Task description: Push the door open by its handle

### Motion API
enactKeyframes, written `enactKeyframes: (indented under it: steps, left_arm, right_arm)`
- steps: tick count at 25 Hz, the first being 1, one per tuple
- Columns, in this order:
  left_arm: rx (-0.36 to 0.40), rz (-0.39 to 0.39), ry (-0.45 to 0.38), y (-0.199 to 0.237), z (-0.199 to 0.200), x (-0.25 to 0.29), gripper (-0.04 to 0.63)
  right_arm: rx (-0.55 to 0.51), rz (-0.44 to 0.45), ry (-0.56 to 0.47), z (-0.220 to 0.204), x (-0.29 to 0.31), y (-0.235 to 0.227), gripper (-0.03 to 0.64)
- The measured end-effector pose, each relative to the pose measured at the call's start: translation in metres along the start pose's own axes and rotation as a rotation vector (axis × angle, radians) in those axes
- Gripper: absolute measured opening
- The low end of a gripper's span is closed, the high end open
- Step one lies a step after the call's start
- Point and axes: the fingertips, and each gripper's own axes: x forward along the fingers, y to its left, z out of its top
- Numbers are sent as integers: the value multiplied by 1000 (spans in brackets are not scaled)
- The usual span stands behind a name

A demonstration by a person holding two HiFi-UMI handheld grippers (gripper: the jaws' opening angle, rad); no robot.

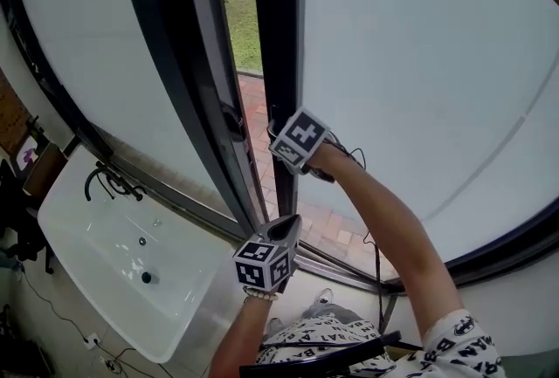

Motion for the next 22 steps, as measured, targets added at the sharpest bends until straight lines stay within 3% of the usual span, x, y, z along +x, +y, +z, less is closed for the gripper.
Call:
enactKeyframes:
  steps: [5,14,22]
  left_arm:
    - [-12,144,60,22,0,39,-12]
    - [-20,302,88,39,21,96,-12]
    - [-48,321,133,52,16,141,-12]
  right_arm:
    - [27,-15,-6,-2,1,-25,5]
    - [96,-18,-37,-3,9,-90,6]
    - [195,-37,-65,-16,12,-157,6]
